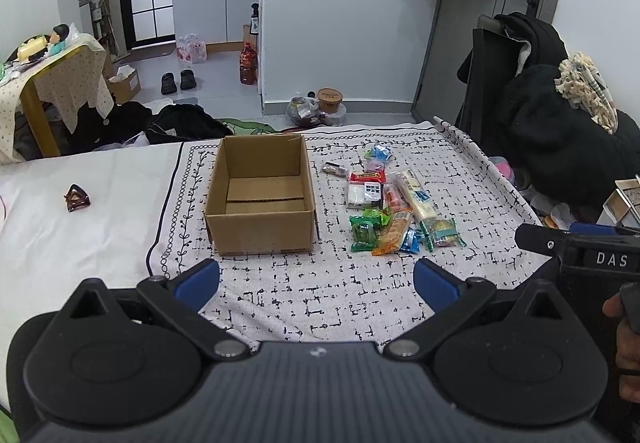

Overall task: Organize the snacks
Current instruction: 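Move both tools toward the pile of wrapped snacks beside the box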

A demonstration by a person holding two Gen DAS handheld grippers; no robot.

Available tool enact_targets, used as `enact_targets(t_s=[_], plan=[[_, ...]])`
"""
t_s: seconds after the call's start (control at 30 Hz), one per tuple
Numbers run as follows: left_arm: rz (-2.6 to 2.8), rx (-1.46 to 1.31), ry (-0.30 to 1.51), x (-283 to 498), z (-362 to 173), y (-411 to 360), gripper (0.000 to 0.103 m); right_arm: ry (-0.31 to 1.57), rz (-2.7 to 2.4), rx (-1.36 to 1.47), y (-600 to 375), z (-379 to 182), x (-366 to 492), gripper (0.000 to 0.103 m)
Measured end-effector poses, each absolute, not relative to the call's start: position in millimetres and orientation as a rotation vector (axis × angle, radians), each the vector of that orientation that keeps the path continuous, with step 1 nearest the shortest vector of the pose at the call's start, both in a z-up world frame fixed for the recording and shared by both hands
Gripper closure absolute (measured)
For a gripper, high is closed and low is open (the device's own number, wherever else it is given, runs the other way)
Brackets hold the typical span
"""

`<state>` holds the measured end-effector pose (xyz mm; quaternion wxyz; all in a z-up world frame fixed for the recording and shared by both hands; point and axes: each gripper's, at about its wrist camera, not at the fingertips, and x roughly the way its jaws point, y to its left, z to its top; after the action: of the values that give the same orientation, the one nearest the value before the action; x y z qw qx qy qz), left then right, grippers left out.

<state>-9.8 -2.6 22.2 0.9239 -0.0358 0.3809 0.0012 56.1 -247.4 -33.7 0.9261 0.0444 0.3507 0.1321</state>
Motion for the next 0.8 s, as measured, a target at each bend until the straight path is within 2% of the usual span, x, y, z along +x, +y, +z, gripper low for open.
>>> enact_targets(t_s=[0.8], plan=[[-0.049,-0.105,0.800,47.9,-2.9,-26.2,0.001,0.739,0.185,0.130,-273.3,-60.0,97.9,0.000]])
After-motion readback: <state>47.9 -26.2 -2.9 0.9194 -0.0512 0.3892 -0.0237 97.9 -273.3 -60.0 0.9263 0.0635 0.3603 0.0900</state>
